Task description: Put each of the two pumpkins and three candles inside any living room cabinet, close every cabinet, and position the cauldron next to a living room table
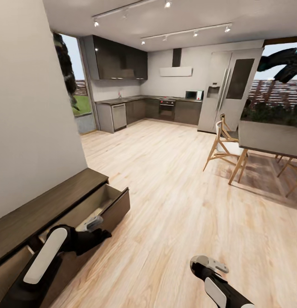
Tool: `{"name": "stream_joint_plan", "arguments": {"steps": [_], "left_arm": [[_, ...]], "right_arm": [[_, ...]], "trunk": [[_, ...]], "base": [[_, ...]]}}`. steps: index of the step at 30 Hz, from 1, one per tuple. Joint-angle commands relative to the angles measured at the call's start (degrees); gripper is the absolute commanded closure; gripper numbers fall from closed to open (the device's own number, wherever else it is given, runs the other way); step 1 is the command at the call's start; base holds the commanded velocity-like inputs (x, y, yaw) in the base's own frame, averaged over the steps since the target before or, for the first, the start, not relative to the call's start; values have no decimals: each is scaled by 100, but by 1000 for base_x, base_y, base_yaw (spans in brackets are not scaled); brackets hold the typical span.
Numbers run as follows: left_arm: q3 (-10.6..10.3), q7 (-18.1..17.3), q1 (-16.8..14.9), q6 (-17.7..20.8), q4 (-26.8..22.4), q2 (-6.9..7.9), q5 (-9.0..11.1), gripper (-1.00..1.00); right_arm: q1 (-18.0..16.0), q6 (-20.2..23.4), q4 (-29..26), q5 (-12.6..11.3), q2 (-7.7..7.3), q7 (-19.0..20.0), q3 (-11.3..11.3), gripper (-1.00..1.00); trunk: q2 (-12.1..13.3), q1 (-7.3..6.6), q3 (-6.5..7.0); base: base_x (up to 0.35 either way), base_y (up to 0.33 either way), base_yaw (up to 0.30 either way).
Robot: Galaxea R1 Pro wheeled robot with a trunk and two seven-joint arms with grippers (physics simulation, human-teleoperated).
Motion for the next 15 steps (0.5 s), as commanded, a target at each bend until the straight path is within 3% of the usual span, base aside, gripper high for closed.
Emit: {"name": "stream_joint_plan", "arguments": {"steps": [1,6,15], "left_arm": [[-7,60,-4,4,-7,4,51,-100],[-7,60,-4,4,-6,4,51,-100],[-7,62,-4,4,-7,4,51,-100]], "right_arm": [[-4,-2,-12,-40,-6,-40,49,100],[-4,-4,-12,-40,-6,-40,49,100],[-4,-6,-12,-40,-6,-40,49,100]], "trunk": [[-4,3,-6],[-4,3,-6],[-4,3,-6]], "base": [[273,-232,-269],[273,-215,-205],[298,-95,-16]]}}
